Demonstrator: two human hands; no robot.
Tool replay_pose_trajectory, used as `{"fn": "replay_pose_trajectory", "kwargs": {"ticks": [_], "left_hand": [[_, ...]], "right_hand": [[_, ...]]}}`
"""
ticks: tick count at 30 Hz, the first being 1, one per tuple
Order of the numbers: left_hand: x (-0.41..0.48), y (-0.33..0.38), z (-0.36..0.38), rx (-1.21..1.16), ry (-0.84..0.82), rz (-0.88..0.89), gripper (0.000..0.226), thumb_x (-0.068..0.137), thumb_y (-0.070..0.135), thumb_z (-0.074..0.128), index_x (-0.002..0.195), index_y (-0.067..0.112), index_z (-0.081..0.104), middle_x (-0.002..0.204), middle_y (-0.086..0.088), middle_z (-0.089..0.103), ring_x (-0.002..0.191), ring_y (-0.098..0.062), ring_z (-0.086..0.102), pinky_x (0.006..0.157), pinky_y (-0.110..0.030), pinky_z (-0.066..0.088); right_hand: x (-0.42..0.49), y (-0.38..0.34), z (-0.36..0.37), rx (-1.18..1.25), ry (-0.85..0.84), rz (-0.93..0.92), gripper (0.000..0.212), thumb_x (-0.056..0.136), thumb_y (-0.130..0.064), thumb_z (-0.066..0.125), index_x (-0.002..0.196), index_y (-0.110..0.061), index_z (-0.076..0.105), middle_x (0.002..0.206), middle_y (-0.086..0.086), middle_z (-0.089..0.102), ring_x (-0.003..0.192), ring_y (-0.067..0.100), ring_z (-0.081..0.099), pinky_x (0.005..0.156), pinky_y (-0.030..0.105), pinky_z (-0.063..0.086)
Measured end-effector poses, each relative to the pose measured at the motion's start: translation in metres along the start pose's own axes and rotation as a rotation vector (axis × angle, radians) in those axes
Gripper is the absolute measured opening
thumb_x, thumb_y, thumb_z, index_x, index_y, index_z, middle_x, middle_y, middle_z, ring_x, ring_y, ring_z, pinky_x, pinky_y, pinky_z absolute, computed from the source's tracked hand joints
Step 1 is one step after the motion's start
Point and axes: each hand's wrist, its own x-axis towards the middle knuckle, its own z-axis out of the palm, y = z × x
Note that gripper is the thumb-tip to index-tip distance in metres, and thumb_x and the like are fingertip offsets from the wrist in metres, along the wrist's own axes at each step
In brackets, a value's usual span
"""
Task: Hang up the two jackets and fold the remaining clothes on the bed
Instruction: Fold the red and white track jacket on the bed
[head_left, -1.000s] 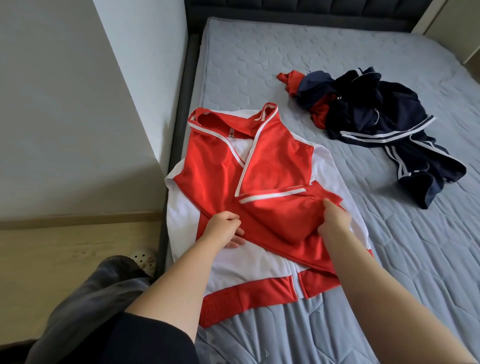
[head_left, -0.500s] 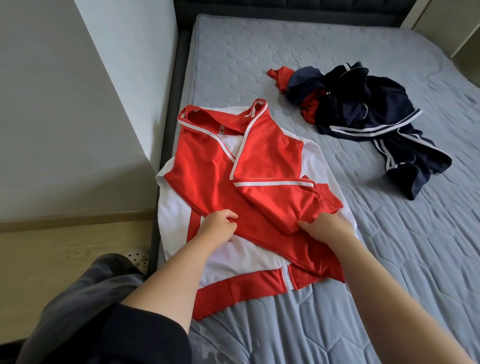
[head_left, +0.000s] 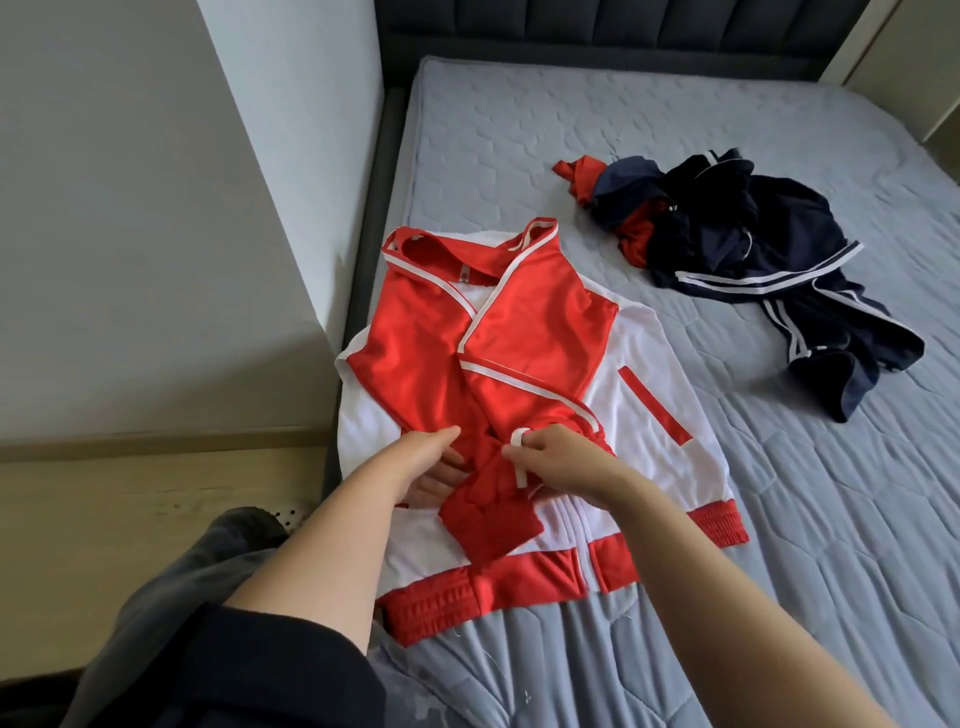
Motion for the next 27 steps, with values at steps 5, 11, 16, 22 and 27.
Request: {"fn": "replay_pose_trajectory", "kwargs": {"ticks": [5, 11, 16, 22, 27], "left_hand": [[-0.001, -0.004, 0.016, 0.107, -0.051, -0.02, 0.025, 0.092, 0.04, 0.056, 0.094, 0.015, 0.055, 0.073, -0.009, 0.065, 0.056, -0.018, 0.062, 0.054, -0.026, 0.053], [0.006, -0.007, 0.048, -0.278, -0.001, 0.06, 0.042, 0.084, 0.025, 0.069, 0.119, 0.008, 0.051, 0.085, -0.007, 0.066, 0.058, -0.019, 0.063, 0.053, -0.027, 0.05], [0.019, -0.003, 0.047, -0.313, 0.288, 0.168, 0.047, 0.078, -0.002, 0.063, 0.124, 0.007, 0.057, 0.104, -0.013, 0.066, 0.09, -0.03, 0.064, 0.074, -0.03, 0.049], [0.015, -0.004, -0.018, -0.443, 0.928, 0.111, 0.028, 0.087, 0.004, 0.052, 0.112, 0.0, 0.065, 0.113, -0.021, 0.064, 0.107, -0.035, 0.059, 0.085, -0.029, 0.043], [0.005, 0.007, -0.013, 0.053, 1.14, 0.415, 0.054, 0.075, -0.006, 0.052, 0.128, 0.004, 0.052, 0.13, -0.021, 0.048, 0.119, -0.037, 0.046, 0.101, -0.04, 0.035]], "right_hand": [[0.019, 0.013, 0.001, -0.451, 0.696, -0.145, 0.029, 0.092, -0.02, 0.048, 0.066, -0.008, 0.052, 0.075, 0.006, 0.053, 0.078, 0.028, 0.053, 0.063, 0.032, 0.035], [0.052, 0.037, -0.004, -0.595, 0.512, 0.063, 0.063, 0.088, -0.034, 0.057, 0.141, -0.011, 0.031, 0.147, 0.012, 0.03, 0.136, 0.033, 0.026, 0.112, 0.047, 0.019], [0.068, 0.042, -0.012, -0.64, 0.495, 0.088, 0.045, 0.091, -0.035, 0.053, 0.126, -0.008, 0.042, 0.129, 0.013, 0.048, 0.121, 0.034, 0.043, 0.099, 0.045, 0.033], [0.06, 0.061, -0.035, -0.653, 0.627, 0.136, 0.033, 0.081, -0.001, 0.043, 0.113, -0.005, 0.052, 0.109, 0.017, 0.059, 0.104, 0.036, 0.051, 0.087, 0.04, 0.037], [0.044, 0.065, -0.028, -0.52, 0.88, -0.171, 0.029, 0.083, -0.007, 0.054, 0.111, 0.0, 0.06, 0.11, 0.019, 0.057, 0.104, 0.039, 0.049, 0.092, 0.045, 0.035]]}}
